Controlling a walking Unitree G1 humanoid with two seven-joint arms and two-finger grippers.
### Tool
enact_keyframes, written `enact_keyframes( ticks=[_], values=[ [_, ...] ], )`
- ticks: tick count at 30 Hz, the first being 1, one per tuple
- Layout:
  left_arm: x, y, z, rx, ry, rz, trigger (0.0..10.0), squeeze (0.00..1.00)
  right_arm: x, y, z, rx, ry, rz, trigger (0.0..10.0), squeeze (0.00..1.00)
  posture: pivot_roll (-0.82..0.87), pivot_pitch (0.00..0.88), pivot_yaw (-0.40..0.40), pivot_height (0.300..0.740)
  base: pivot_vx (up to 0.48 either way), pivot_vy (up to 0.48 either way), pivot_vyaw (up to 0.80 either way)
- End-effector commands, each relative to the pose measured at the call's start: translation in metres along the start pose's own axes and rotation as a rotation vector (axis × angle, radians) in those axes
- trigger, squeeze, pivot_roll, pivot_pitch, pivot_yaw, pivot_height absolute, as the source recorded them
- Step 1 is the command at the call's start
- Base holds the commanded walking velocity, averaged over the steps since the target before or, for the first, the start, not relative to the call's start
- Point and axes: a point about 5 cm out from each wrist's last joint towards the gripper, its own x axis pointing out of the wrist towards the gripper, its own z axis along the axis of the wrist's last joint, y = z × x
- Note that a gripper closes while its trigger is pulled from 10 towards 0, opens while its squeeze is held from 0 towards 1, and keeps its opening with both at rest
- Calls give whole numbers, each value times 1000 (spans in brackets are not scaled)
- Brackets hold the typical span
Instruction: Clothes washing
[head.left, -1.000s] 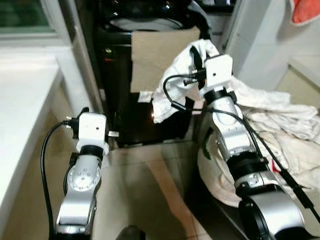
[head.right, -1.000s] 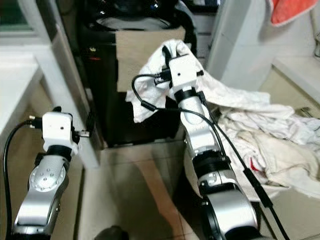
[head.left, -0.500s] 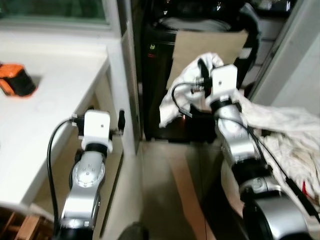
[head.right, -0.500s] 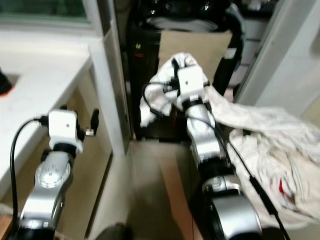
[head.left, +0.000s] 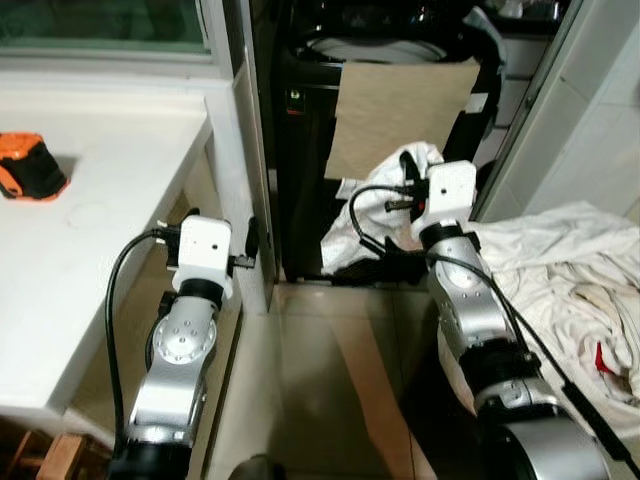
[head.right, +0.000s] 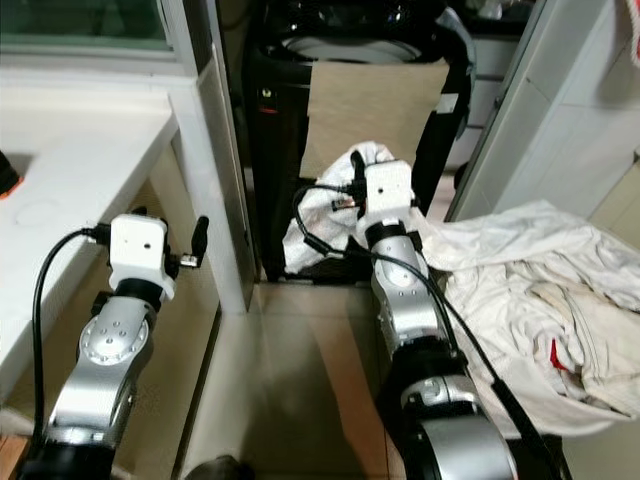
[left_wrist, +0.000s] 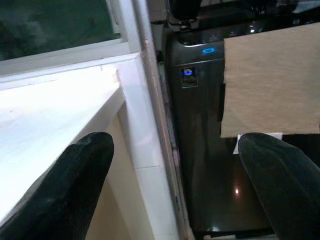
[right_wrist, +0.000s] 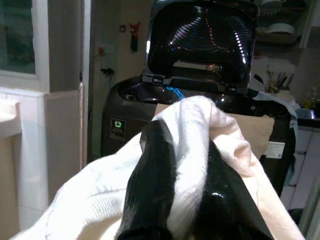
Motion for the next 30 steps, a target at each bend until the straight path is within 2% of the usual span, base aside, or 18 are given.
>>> enact_keyframes(
  ticks=[1,9,11,14,19,20,23,25,26,30],
  values=[
    [1,0,-1,3,4,-8,10000,0,5,4,7,7,-23,8,0,0,-5,0,-11,740,0,0,688],
    [4,2,3,12,-12,5,10000,0,-1,-6,3,61,-2,-67,0,0,-3,0,-14,740,0,0,86],
    [6,3,5,16,-21,10,10000,0,-8,-12,1,56,-4,-118,0,0,-5,0,-13,740,0,0,0],
    [7,0,9,-28,-43,-23,10000,0,-19,-26,-3,32,-10,-254,0,0,-8,0,-10,740,0,0,0],
    [7,0,12,-57,-62,-40,10000,0,-27,-35,-6,19,2,-320,0,0,-11,0,-6,740,0,0,0],
    [8,4,19,-80,-101,-19,10000,0,-26,-39,5,5,-51,-326,0,0,-11,0,-4,740,0,0,0],
    [9,7,25,-95,-129,-2,10000,0,-25,-41,14,-4,-91,-328,0,0,-12,0,-4,740,0,0,0],
    [13,11,45,-101,-206,2,10000,0,-17,-45,51,-29,-230,-310,0,0,-22,0,-2,740,0,0,0],
    [15,10,53,-73,-226,-9,10000,0,-14,-47,62,-32,-264,-305,0,0,-23,0,-1,740,0,0,0],
    [18,2,64,-44,-253,-65,10000,0,-9,-49,71,-14,-286,-307,0,0,-28,0,-1,740,0,0,0]
  ],
)
